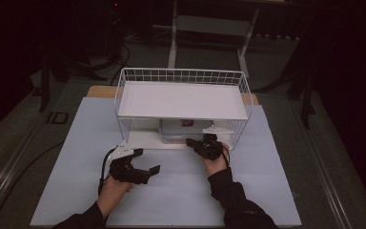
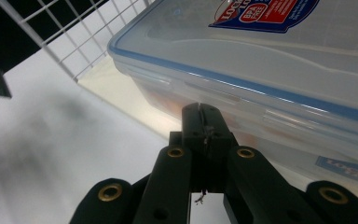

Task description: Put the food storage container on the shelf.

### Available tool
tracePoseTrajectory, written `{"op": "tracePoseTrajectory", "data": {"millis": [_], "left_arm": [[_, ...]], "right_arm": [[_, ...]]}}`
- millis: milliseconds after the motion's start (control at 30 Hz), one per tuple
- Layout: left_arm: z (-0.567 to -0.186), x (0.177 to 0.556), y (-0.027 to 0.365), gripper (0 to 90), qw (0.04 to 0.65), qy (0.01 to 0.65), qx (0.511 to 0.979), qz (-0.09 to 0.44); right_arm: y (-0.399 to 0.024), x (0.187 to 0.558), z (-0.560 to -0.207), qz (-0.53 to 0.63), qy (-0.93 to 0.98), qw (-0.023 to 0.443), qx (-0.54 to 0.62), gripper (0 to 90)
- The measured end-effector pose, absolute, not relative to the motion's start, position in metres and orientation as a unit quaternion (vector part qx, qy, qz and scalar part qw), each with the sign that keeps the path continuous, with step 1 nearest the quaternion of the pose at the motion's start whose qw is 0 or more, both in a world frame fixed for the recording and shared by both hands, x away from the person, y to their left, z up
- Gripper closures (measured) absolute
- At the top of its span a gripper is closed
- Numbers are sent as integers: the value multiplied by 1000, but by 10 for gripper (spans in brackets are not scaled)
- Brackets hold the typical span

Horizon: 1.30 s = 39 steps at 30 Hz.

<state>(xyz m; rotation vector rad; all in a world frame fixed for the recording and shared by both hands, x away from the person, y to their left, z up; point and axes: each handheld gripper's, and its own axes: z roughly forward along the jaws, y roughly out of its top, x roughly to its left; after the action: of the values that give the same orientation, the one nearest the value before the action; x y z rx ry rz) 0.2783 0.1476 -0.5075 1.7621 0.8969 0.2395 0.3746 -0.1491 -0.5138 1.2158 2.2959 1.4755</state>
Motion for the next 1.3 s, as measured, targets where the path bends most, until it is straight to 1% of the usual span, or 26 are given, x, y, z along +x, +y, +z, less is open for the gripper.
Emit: {"op": "tracePoseTrajectory", "data": {"millis": [233,400,433,500,567,600,633,667,733,767,800,933,967,1000,1067,1300], "left_arm": [[-508,277,148,6,543,377,744,102],[-508,277,149,5,541,377,745,102],[-508,277,148,6,542,377,744,102],[-507,276,148,5,540,376,746,103],[-506,275,149,5,541,379,743,108],[-506,275,149,5,541,379,743,108],[-504,273,149,6,543,377,743,109],[-504,273,149,5,543,377,743,109],[-502,271,150,6,547,373,742,110],[-502,271,150,6,547,373,742,110],[-502,271,150,6,547,373,742,110],[-502,269,150,5,548,369,744,103],[-502,269,150,5,548,369,744,103],[-501,267,149,6,550,364,745,101],[-499,264,149,6,550,357,748,105],[-498,260,152,5,550,354,749,105]], "right_arm": [[-145,384,-515,501,759,74,409,898],[-138,382,-517,497,764,79,402,896],[-137,379,-516,496,766,77,402,883],[-138,374,-514,500,767,76,395,835],[-139,368,-512,504,766,72,393,756],[-139,368,-512,504,766,72,393,756],[-141,361,-509,505,769,84,383,668],[-142,358,-508,507,768,84,381,622],[-146,351,-507,512,767,87,377,502],[-146,351,-507,512,767,87,377,502],[-150,344,-505,518,764,88,375,369],[-158,331,-505,530,761,82,364,199],[-158,331,-505,530,761,82,364,199],[-164,326,-504,538,758,71,363,171],[-169,320,-504,536,759,76,362,146],[-186,306,-504,536,759,83,361,150]]}}
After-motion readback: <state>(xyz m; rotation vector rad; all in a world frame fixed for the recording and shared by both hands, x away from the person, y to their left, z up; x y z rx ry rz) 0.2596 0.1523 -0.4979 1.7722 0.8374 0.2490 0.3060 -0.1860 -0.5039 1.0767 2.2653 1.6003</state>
